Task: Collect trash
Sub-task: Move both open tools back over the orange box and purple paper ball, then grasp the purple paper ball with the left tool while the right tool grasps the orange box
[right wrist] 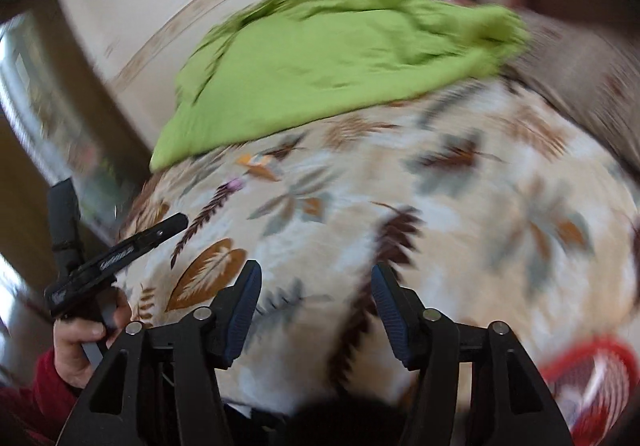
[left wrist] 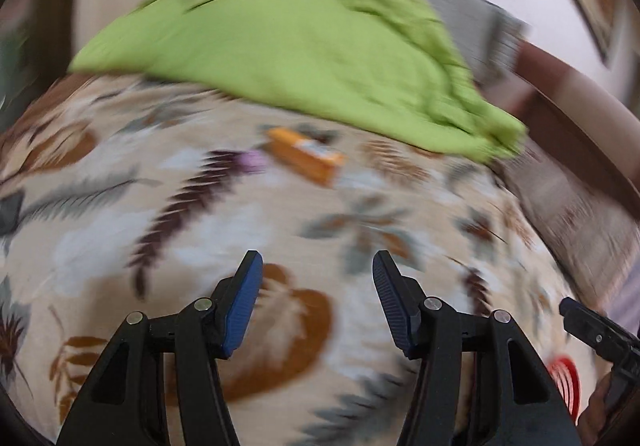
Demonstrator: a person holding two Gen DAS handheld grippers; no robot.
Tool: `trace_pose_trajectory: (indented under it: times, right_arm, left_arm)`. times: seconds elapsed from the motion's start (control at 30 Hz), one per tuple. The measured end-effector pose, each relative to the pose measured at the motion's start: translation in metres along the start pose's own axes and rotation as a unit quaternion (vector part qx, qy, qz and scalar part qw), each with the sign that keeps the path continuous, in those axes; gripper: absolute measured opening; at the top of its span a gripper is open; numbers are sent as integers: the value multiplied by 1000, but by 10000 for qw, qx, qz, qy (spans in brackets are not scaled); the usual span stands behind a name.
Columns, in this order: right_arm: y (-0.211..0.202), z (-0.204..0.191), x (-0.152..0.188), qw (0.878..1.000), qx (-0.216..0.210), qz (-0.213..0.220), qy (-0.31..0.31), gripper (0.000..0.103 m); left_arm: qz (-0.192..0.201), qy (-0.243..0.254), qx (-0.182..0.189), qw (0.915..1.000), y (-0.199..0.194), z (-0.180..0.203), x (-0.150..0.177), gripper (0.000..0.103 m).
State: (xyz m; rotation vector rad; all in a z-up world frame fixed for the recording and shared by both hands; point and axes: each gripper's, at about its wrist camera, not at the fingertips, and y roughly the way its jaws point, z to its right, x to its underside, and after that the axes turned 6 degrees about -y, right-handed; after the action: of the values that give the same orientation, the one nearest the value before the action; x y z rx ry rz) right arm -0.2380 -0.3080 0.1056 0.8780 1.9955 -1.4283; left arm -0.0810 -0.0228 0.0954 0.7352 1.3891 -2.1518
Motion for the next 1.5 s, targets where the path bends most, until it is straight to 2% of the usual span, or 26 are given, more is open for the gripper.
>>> trace_pose_trajectory:
  times: [0.13, 0.3, 0.43, 0.6, 0.67, 0.7, 0.73, 0.9, 0.97, 1.03, 1.1, 1.13, 1.23, 1.3, 1.5]
  right_arm:
    - [57, -38, -37, 9962, -29, -183, -849, 62]
    - [148, -67, -92, 9878, -181, -541, -1451, 62]
    - [222, -85, -123, 9767, 43, -724, -2020, 62]
    - [297, -96, -137, 9598, 487, -954, -2593, 61]
    - [314, -95, -138, 9572, 608, -992, -2651, 56]
    - [319, -93, -138, 9581, 607, -1003, -2615, 42]
    - [323, -90, -137, 9600, 542, -1062, -2532, 37]
    - [302, -72, -130, 9737, 595, -835, -2034, 31]
    - [282, -59, -125, 9825, 461, -749, -1644, 31]
    - [260, -50, -116, 9877, 371, -633, -1382, 31]
    - [244, -45, -109, 9903, 277, -561, -1242, 31]
    - [232, -42, -105, 9920, 200, -500, -1139, 30]
    - [213, -39, -93, 9953, 31, -420, -874, 30]
    - [200, -41, -85, 9965, -88, -383, -736, 30]
    - [164, -51, -50, 9980, -205, -264, -537, 29]
  left_arm:
    - [10, -307, -162, 9994, 15, -37, -12, 56]
    - [-119, -479, -108, 9987, 36, -61, -21, 56]
    - [-254, -373, 58, 9990, 49, -66, -33, 56]
    - [-305, 79, 152, 9994, 66, -60, -57, 61]
    - [-284, 203, 167, 9993, 76, -56, -66, 61]
    - [-311, 253, 154, 9991, 84, -53, -71, 61]
    - [-339, 263, 148, 9990, 91, -53, -75, 61]
    - [-538, 71, 22, 9985, 139, -48, -90, 61]
    - [-586, 27, -77, 9982, 152, -45, -93, 61]
    - [-651, 98, -224, 9976, 170, -40, -94, 55]
    - [-748, 168, -367, 9964, 188, -37, -94, 36]
    - [-779, 166, -413, 9960, 193, -38, -95, 32]
    - [-624, 228, -457, 9967, 192, -37, -94, 25]
    - [-547, 212, -434, 9973, 183, -38, -91, 24]
    - [-393, 365, -157, 9984, 123, -33, -60, 24]
